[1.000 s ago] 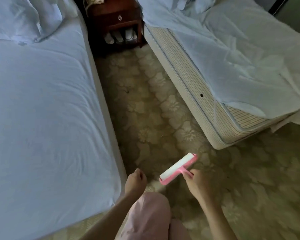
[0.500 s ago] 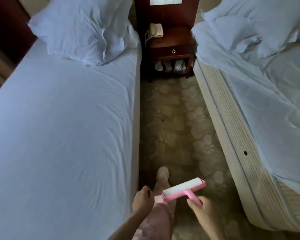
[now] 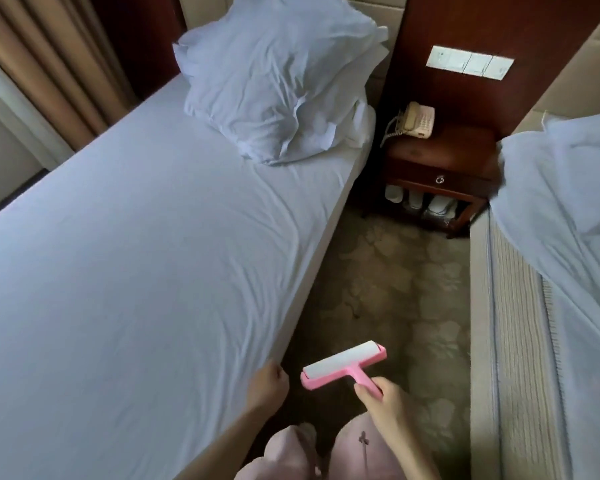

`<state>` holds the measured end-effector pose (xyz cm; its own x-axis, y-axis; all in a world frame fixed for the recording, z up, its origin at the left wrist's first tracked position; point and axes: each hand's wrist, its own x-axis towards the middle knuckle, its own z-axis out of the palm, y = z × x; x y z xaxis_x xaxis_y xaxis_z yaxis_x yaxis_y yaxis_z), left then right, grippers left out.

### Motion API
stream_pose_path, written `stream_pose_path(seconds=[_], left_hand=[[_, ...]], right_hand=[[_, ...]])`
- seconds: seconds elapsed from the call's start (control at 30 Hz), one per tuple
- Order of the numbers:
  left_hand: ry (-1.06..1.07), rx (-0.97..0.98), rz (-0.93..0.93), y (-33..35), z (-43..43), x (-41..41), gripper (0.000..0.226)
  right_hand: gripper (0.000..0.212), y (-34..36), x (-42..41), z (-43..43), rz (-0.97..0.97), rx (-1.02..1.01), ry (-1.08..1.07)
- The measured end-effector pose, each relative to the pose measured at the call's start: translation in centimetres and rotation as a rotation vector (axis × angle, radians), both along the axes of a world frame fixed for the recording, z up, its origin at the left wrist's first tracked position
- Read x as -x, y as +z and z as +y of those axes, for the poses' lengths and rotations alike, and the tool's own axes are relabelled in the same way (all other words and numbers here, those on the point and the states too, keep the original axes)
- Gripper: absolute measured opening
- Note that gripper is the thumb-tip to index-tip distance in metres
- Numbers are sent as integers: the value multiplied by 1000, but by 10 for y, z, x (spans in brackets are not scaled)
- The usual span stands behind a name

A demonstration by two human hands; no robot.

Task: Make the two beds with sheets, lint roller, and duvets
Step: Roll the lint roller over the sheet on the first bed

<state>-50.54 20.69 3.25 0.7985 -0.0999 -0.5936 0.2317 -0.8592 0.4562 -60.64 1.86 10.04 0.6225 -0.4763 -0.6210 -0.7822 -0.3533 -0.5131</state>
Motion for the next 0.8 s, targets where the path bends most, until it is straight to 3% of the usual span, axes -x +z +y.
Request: stream_pose_path(seconds=[0.13, 0.43, 0.63, 0.8], left_hand=[[56, 33, 47, -8, -58, -35, 18], [-42, 6, 109, -5, -298, -184, 21], [-6, 202, 110, 15, -463, -292, 17], [-134, 157, 199, 33, -521, -335, 18]], right_hand=[[25, -8, -54, -60, 19, 107, 45], [17, 2, -204, -303, -16, -13, -67], [24, 6, -305, -470, -147, 72, -353], [25, -23, -347, -516, -29, -51, -568]])
